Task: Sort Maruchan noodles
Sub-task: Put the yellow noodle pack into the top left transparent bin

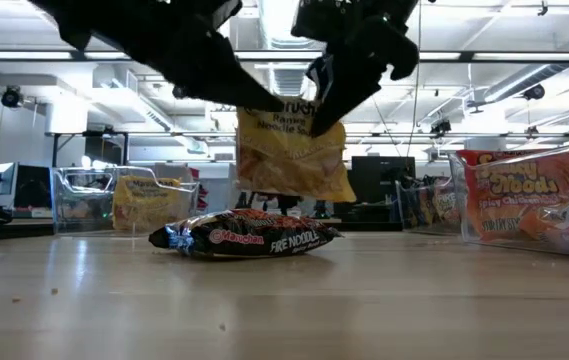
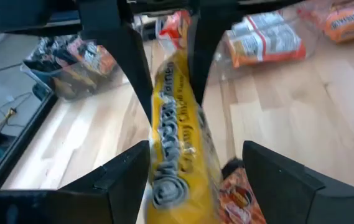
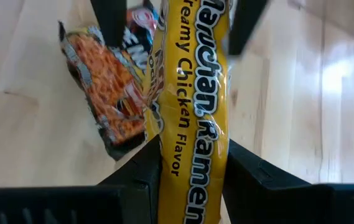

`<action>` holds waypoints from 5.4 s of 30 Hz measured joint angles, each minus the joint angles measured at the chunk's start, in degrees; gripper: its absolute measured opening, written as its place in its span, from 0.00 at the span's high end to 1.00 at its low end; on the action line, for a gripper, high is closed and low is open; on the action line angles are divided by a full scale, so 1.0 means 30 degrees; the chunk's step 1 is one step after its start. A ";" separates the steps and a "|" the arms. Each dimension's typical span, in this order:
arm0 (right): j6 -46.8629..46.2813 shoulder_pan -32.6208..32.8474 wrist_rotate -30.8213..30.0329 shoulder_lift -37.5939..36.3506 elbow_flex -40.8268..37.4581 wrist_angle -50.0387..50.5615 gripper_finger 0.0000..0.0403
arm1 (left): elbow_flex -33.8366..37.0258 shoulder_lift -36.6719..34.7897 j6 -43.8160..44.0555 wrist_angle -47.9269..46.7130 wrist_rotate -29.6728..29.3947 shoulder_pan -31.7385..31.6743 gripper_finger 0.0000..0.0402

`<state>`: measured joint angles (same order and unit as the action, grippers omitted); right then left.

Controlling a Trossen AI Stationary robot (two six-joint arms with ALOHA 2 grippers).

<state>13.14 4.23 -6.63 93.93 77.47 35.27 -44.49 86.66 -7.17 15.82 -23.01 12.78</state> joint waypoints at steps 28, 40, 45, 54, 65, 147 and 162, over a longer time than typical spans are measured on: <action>0.0695 0.0559 0.0226 -0.0072 0.1195 0.0500 0.62 | -0.0036 0.0811 0.0664 0.0189 0.1169 -0.1003 0.75; -0.2353 0.0552 -0.1346 -0.0197 0.4059 0.6786 0.51 | -0.0020 -0.0279 0.0231 -0.0509 0.1211 -0.2849 0.73; -0.3033 0.0559 -0.2023 -0.0197 0.3907 0.7371 0.52 | -0.0211 -0.2222 -0.0454 -0.3520 0.1133 -0.4802 0.74; -0.3219 0.0545 -0.2994 -0.0197 0.3759 0.8149 0.52 | 0.0018 -0.5934 -0.0869 -0.7977 0.1124 -0.9403 0.73; -0.4084 0.0538 -0.2958 -0.0185 0.3594 0.9215 0.53 | 0.0230 -0.8190 0.0016 -1.0771 0.0849 -1.4775 0.73; -0.3560 0.0501 -0.2799 -0.0159 0.1901 0.8969 0.54 | 0.0437 -0.4521 -0.0849 -1.6613 0.0536 -1.8498 0.56; -0.3152 0.0457 -0.2746 -0.0160 0.1901 0.8872 0.54 | -0.0416 -0.4492 -0.3206 -1.6216 0.1969 -1.8772 0.80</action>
<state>3.68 5.61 -14.87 93.45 83.18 61.88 -45.74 73.19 -16.79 -32.83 -17.10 -43.54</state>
